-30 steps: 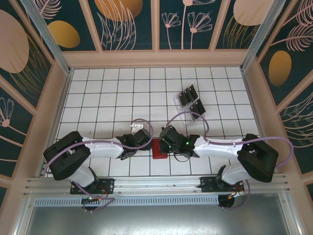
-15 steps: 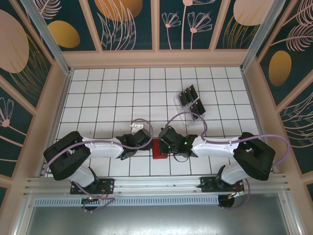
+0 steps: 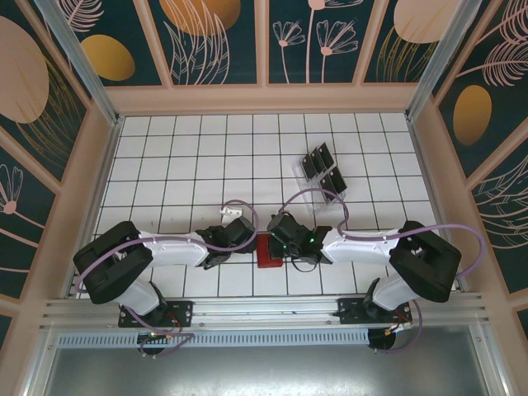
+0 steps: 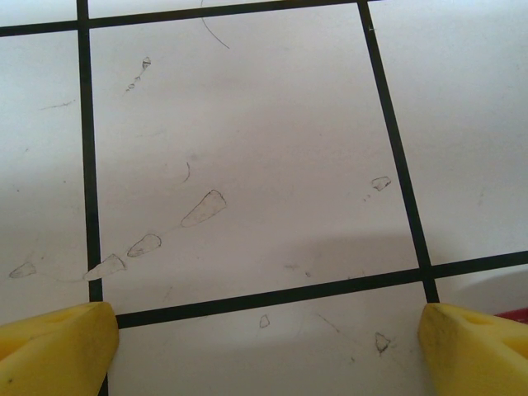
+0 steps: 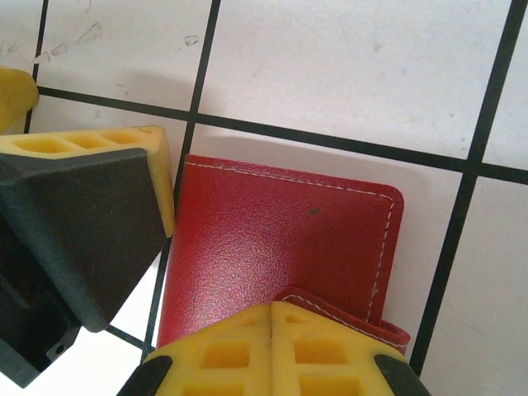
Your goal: Put the credit cards into the card holder
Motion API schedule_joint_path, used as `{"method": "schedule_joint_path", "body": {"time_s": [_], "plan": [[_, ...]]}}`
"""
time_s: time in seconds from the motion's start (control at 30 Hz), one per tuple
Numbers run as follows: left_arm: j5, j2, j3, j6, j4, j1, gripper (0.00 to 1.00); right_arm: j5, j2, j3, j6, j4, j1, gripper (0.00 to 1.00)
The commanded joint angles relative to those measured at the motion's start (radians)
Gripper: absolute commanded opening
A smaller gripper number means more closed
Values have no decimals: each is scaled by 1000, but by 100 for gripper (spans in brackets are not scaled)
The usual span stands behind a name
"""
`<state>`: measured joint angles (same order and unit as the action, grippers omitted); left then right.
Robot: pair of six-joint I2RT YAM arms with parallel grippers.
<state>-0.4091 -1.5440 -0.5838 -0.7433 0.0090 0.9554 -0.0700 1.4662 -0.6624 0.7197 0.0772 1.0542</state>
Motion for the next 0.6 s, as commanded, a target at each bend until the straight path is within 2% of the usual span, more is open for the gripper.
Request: {"method": "schedule_joint_path", "body": {"time_s": [0.0, 0.3, 0.57], "plan": [[118, -49, 9, -8, 34, 0, 94, 11, -17, 14, 24, -22, 1, 0], [118, -56, 6, -8, 36, -1, 94, 29, -1, 22, 31, -41, 7, 0], [117, -56, 4, -7, 33, 0, 94, 49, 28, 104, 75, -89, 13, 0]]}}
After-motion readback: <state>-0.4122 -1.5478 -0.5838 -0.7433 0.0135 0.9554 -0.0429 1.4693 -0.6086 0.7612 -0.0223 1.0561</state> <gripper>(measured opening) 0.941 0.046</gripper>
